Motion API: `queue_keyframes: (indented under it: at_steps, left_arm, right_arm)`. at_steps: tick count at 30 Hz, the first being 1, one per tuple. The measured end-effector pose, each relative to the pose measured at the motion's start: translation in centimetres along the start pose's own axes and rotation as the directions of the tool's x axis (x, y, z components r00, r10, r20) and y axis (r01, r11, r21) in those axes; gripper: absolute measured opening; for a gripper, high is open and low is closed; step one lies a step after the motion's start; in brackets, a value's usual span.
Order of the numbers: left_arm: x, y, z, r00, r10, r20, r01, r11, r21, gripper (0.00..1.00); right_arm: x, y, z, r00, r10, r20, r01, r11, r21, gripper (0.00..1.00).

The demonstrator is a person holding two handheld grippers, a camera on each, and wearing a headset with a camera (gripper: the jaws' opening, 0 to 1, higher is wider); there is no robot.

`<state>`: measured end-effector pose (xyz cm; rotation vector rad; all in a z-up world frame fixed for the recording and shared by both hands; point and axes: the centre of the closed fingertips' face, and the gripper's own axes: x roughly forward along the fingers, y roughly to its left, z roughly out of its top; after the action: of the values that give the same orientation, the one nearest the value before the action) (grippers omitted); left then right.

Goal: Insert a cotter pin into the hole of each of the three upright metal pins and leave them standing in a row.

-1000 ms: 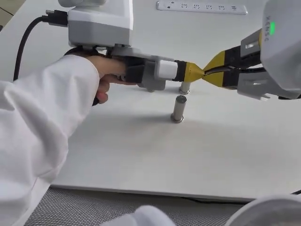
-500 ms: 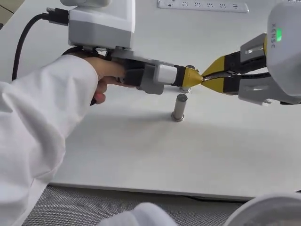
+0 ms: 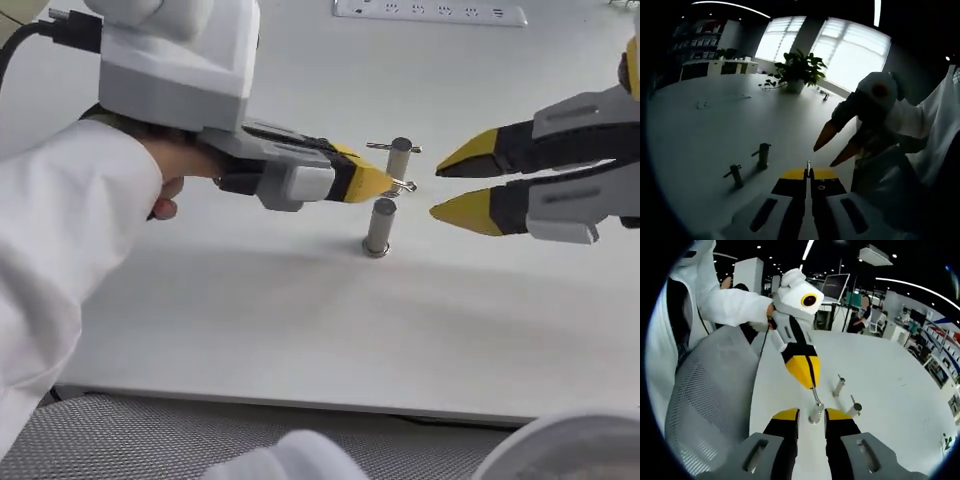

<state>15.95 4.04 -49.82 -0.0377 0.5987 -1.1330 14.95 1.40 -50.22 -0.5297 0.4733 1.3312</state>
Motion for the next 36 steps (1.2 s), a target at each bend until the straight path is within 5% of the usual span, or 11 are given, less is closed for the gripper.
queue_keyframes:
  at_steps: [4,9,14,21,36]
  left_arm:
    - [-0.3,-0.3,-0.5,0.9996,-0.004,-0.028,0.008,0.989,0.148,0.0]
    - [-0.6,-1.4,0.1,0.9991,-0.042,-0.007,0.042,0.969,0.244,0.0]
    - [-0.7,-2.3,0.0,0.9974,-0.065,-0.032,0.072,0.92,0.385,0.0]
    - [-0.5,-3.0,0.2,0.9933,-0.109,-0.038,0.115,0.9,0.421,0.0]
    - [-0.4,-3.9,0.3,0.9856,-0.163,-0.045,0.166,0.88,0.445,0.0]
  right_arm:
    - [0.2,0.3,0.2,0.9981,0.045,0.043,-0.048,0.996,0.076,0.15]
    - [0.5,1.1,0.5,0.9971,0.051,0.057,-0.057,0.993,0.101,0.16]
    - [0.7,1.3,0.4,0.9962,0.064,0.06,-0.07,0.992,0.108,0.15]
    - [0.9,1.8,0.3,0.9955,0.078,0.053,-0.083,0.992,0.093,0.08]
    - [1.0,2.8,0.4,0.9923,0.115,0.046,-0.118,0.992,0.053,0.0]
